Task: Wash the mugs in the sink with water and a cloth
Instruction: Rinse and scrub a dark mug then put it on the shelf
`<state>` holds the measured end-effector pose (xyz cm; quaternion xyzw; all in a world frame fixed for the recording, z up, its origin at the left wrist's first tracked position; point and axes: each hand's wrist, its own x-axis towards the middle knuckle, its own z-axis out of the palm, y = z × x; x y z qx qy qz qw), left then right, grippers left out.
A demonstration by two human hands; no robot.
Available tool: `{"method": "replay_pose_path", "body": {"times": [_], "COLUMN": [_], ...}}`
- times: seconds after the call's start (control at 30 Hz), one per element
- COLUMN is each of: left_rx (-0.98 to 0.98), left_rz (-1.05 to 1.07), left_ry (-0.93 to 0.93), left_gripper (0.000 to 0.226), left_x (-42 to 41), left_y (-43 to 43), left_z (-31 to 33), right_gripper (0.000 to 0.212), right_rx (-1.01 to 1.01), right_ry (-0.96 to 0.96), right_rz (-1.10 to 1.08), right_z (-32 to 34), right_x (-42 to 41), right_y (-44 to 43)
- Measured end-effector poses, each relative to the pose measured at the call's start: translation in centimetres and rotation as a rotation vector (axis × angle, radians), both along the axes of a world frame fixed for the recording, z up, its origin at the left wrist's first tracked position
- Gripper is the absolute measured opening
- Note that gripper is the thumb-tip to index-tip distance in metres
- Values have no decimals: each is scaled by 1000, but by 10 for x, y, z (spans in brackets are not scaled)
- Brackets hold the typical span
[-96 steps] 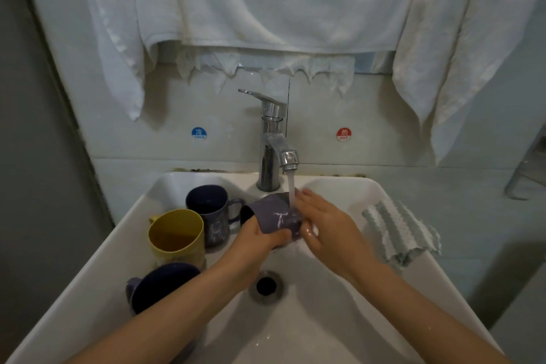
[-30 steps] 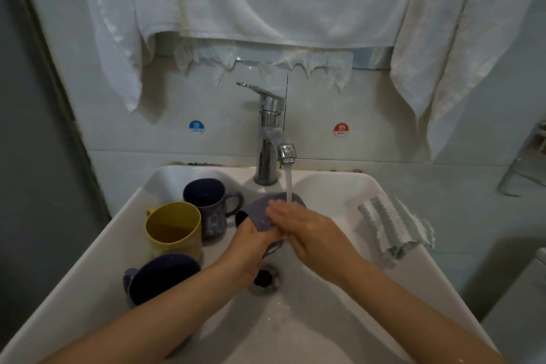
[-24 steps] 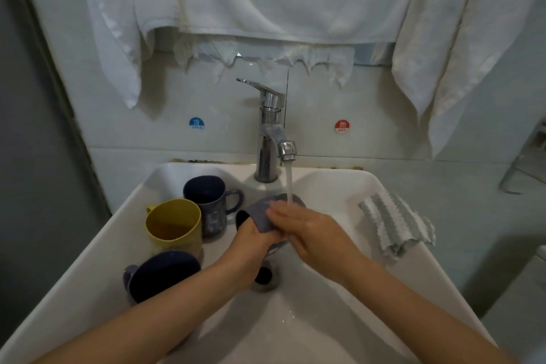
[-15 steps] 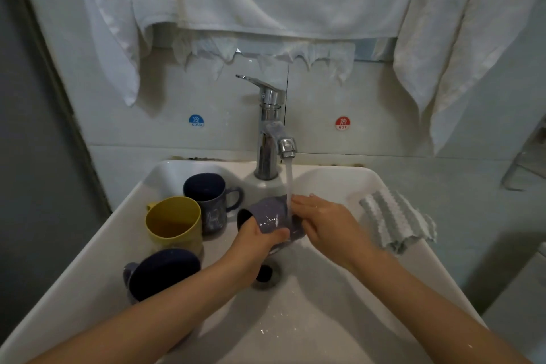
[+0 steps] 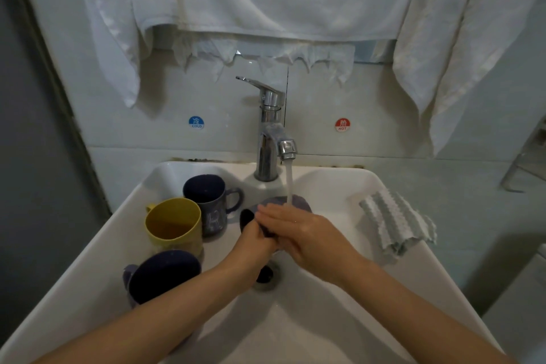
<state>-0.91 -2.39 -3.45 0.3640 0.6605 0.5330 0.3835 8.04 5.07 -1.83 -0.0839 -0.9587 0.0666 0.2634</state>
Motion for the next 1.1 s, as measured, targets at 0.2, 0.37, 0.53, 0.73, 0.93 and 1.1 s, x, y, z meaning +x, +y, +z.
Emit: {"method": "replay_pose_path", "body": {"times": [0.2, 0.37, 0.53, 0.73, 0.93, 1.1], "left_rx": [228, 312, 311, 310, 286, 301], "left_rz": [-7, -77, -81, -68, -16, 0], "left_ry": [-166, -206, -260, -244, -281, -255], "left_gripper": [50, 36, 46, 31, 43, 30], "left_x": [-26, -25, -26, -27, -28, -20], "left_y": [6, 5, 8, 6, 8, 6], "left_z": [6, 10, 7, 7, 9, 18], "right_gripper": [40, 44, 37, 47, 41, 44], "right_rx": [14, 70, 59, 140, 132, 129], "right_ry": [120, 24, 109, 52, 145, 103], "right_rz": [-223, -33, -156, 18, -156, -29], "right_z": [-2, -5, -2, -14, -6, -9], "right_x": [11, 4, 12, 0, 10, 4], "right_y": [35, 14, 35, 21, 39, 30]}}
